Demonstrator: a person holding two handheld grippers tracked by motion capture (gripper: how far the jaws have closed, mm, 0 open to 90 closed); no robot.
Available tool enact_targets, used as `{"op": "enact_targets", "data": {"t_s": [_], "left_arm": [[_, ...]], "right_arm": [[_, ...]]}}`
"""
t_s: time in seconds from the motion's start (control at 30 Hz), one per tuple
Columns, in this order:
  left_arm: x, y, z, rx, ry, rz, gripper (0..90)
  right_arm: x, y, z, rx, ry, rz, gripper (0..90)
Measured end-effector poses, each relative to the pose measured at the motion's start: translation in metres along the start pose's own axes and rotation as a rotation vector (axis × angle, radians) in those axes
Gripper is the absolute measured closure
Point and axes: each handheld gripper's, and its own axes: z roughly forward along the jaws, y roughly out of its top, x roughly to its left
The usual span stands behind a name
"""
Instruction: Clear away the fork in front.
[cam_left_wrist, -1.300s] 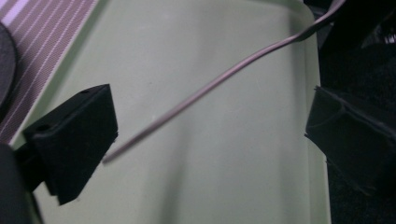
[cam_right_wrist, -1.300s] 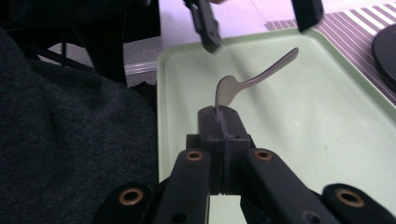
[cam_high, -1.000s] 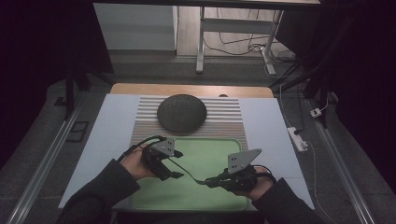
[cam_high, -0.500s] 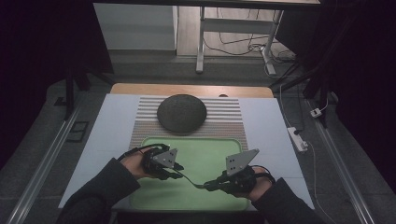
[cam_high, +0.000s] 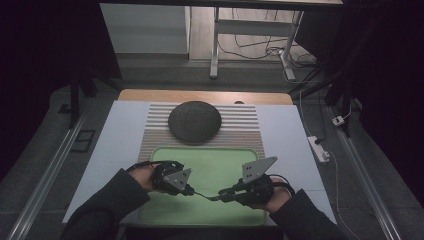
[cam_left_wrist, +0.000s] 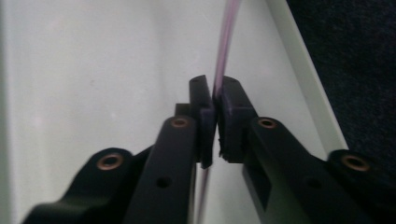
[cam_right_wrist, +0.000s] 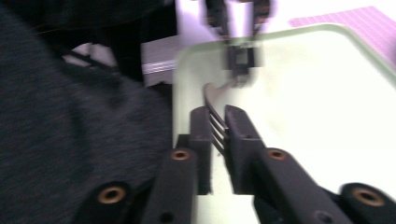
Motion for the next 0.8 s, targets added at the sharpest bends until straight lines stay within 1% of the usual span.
{"op": "enact_targets", "data": {"t_s": [0.07,0.1,0.17,0.23,0.3,0.33,0.4,0.43,0.5,0.63,0.67,0.73,0.8], "left_arm": [[0.002,0.001,0.0,-0.008,-0.011,-0.036,86.5],[0.003,0.001,0.0,-0.01,-0.017,-0.064,86.6],[0.005,0.001,0.0,-0.008,-0.027,-0.115,86.5],[0.006,0.0,0.001,-0.01,-0.028,-0.159,86.6],[0.006,-0.001,0.001,-0.006,-0.028,-0.193,86.6],[0.007,-0.001,0.001,-0.006,-0.029,-0.209,86.6],[0.007,-0.002,0.001,-0.002,-0.032,-0.237,86.5],[0.007,-0.002,0.001,-0.005,-0.028,-0.259,86.5],[0.007,-0.003,0.001,-0.005,-0.003,-0.288,86.5],[0.008,-0.005,-0.001,0.008,0.017,-0.376,86.5],[0.008,-0.006,-0.001,0.01,0.023,-0.399,86.5],[0.009,-0.009,-0.002,0.018,0.031,-0.458,86.5],[0.009,-0.012,-0.003,0.025,0.041,-0.519,86.5]], "right_arm": [[-0.003,-0.001,-0.002,-0.016,-0.023,0.022,72.9],[-0.004,-0.001,-0.002,-0.014,-0.042,0.027,69.6],[-0.004,-0.001,-0.001,0.0,-0.083,0.021,64.2],[-0.004,-0.001,0.0,-0.005,-0.123,0.022,58.9],[-0.004,0.0,-0.001,-0.007,-0.155,0.018,53.9],[-0.004,0.0,-0.001,-0.007,-0.178,0.017,50.4],[-0.004,0.0,-0.002,0.002,-0.215,0.024,47.4],[-0.004,0.0,-0.002,0.006,-0.229,0.027,43.8],[-0.005,-0.001,-0.004,0.013,-0.256,0.049,40.5],[-0.007,-0.003,-0.007,0.03,-0.317,0.085,29.9],[-0.007,-0.004,-0.008,0.032,-0.327,0.094,25.8],[-0.006,-0.005,-0.009,0.037,-0.341,0.131,19.4],[-0.005,-0.007,-0.011,0.036,-0.359,0.151,15.9]]}}
